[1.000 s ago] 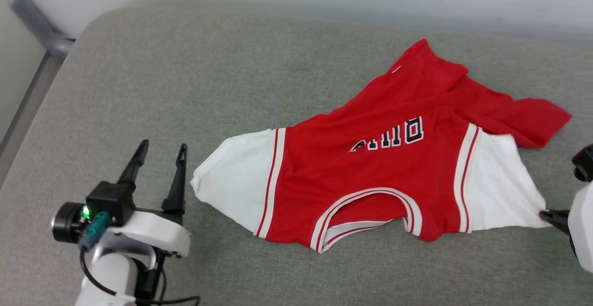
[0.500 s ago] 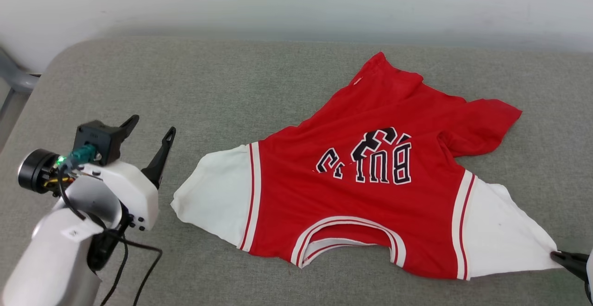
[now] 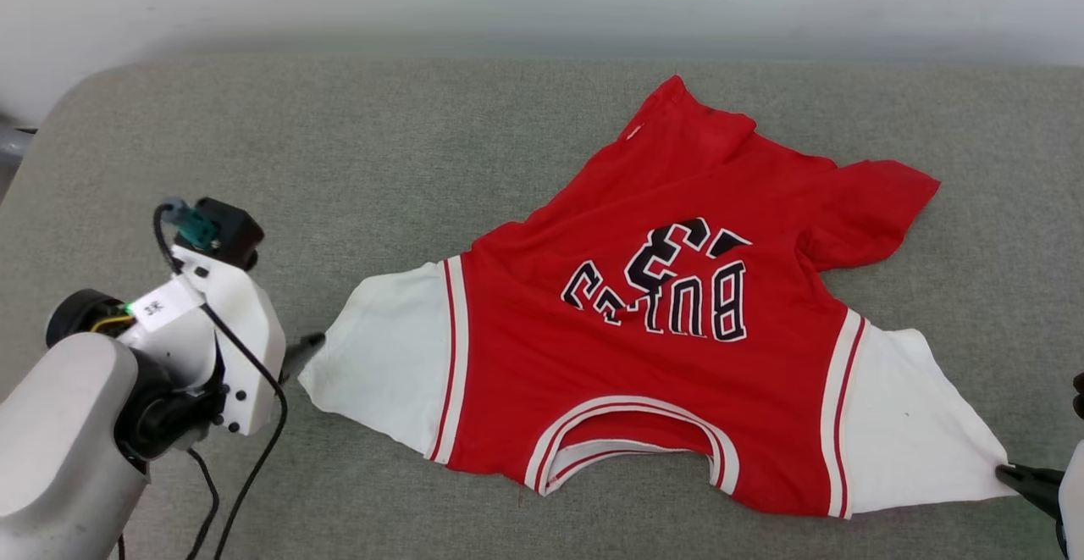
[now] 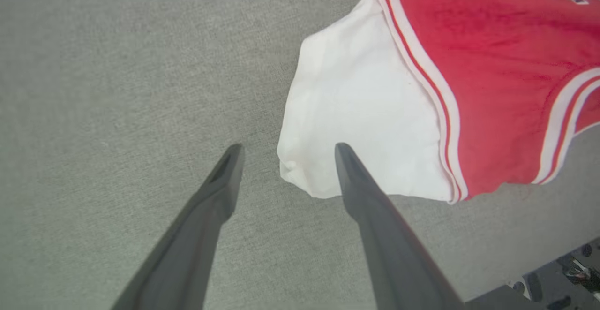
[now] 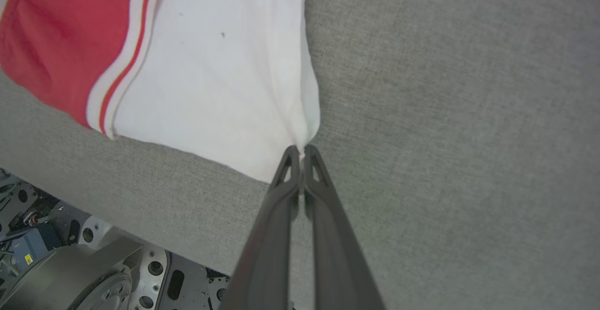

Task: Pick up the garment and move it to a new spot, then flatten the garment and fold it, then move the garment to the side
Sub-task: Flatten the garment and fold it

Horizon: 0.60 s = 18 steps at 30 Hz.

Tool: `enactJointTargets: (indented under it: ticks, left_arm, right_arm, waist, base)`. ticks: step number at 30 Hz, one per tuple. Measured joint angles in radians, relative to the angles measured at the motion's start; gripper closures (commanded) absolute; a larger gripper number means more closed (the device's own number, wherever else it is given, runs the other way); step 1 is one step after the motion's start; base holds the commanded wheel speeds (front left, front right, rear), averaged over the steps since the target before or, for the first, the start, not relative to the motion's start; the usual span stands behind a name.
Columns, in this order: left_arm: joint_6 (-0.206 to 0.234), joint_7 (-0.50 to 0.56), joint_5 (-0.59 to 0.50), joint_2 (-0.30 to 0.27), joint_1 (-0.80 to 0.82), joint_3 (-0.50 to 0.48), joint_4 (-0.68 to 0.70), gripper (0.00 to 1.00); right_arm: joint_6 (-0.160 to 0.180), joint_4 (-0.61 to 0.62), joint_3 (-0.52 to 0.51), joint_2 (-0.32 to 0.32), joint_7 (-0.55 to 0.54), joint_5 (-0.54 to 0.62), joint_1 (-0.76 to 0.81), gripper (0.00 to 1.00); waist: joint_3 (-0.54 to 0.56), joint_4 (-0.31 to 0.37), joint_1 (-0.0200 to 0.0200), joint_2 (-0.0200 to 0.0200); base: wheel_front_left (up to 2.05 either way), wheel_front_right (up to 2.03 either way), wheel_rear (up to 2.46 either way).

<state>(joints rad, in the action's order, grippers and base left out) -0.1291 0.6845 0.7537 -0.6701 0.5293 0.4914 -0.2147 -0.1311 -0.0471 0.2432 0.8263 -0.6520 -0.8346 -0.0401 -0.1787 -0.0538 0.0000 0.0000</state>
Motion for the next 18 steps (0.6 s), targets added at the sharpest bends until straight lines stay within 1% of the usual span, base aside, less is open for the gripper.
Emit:
enactJointTargets:
  ticks: [3,7,11,13,18]
  left_arm:
    - [0.0,0.078,0.049,-0.006,0.019,0.048,-0.019,0.0]
    - [0.0,0.125,0.081,-0.013,0.051,0.096,-0.053,0.0]
    - [0.0,0.131,0.084,-0.012,0.071,0.152,-0.099,0.0]
    - [0.0,0.124,0.089,-0.009,0.075,0.183,-0.145,0.0]
    - [-0.001,0.094,0.104,-0.011,0.08,0.215,-0.181,0.0]
  right_arm:
    - [0.0,0.007,0.0,-0.006,-0.009,0.007,-0.007,1.0]
    - [0.0,0.016,0.003,-0.012,-0.017,0.016,-0.029,1.0]
    - [0.0,0.022,0.014,-0.023,-0.022,0.024,-0.05,1.0]
    - [0.0,0.025,0.025,-0.031,-0.026,0.029,-0.072,1.0]
    - [0.0,0.026,0.038,-0.042,-0.027,0.036,-0.089,1.0]
  waist:
    - [-0.012,0.004,0.0001,0.0]
    - [-0.034,0.014,0.0001,0.0]
    - [-0.058,0.025,0.0,0.0]
    - [-0.076,0.035,0.0001,0.0]
    - [-0.098,0.045,0.0,0.0]
  base:
    - [0.0,0.0,0.0]
    - [0.0,0.0,0.0]
    - [0.0,0.0,0.0]
    - [0.0,0.0,0.0]
    - [0.0,0.0,0.0]
